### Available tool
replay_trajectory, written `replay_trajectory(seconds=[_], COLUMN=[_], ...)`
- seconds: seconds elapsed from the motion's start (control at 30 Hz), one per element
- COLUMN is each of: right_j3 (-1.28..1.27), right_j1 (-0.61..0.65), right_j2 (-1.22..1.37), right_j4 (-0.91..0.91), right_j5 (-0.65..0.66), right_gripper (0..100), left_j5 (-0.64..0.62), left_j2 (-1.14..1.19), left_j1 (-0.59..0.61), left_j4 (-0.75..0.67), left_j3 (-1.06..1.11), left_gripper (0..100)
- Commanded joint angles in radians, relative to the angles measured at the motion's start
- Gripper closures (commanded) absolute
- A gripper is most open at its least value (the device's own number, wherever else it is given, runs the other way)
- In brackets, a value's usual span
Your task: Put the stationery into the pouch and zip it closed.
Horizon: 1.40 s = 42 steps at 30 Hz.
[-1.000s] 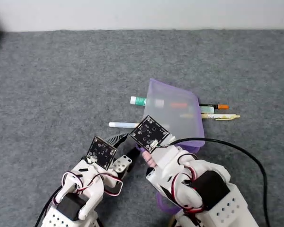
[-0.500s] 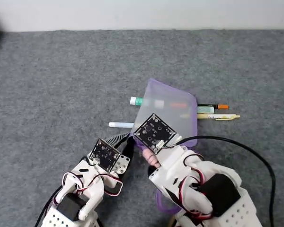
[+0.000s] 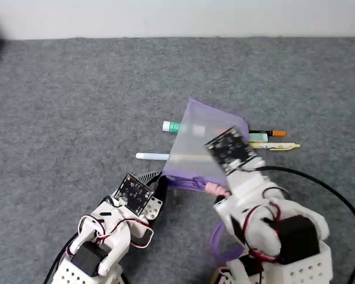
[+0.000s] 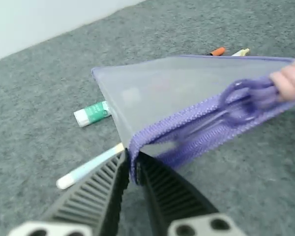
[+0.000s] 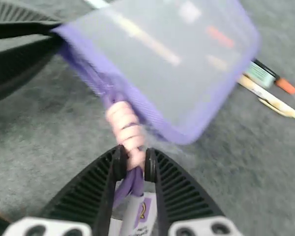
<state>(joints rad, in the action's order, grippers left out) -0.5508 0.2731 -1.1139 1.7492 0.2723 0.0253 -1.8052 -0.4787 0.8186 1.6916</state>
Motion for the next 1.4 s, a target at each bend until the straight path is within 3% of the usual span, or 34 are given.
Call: replay_trajectory(seconds=[0.0, 0.23, 0.53, 0.8, 1.03, 1.23, 1.37], right_j3=[0.058, 0.061, 0.060, 0.157, 0.241, 0.114, -0.035], right_j1=[-0.150, -0.277, 0.001, 0.008, 0.030, 0.036, 0.039], right_j2=[-0.012, -0.028, -0.189, -0.206, -0.147, -0.113, -0.061], right_j4=[0.033, 0.030, 0.022, 0.024, 0.024, 0.022, 0.004], right_j5=[0.058, 0.123, 0.117, 0.120, 0.118, 0.103, -0.015], right_gripper=[99.1, 99.1, 99.1, 99.1, 99.1, 99.1, 98.7], left_j5=[0.005, 0.048, 0.048, 0.046, 0.052, 0.049, 0.048], left_j2=[-0.012, -0.012, -0.012, -0.012, -0.012, -0.012, -0.012], left_j1=[0.077, 0.094, 0.012, 0.054, 0.052, 0.091, 0.199], left_j4=[0.011, 0.011, -0.106, -0.110, -0.109, -0.069, -0.009], left_j3=[-0.013, -0.022, -0.010, -0.008, -0.008, -0.022, -0.067], left_gripper=[99, 99, 95, 86, 85, 85, 85])
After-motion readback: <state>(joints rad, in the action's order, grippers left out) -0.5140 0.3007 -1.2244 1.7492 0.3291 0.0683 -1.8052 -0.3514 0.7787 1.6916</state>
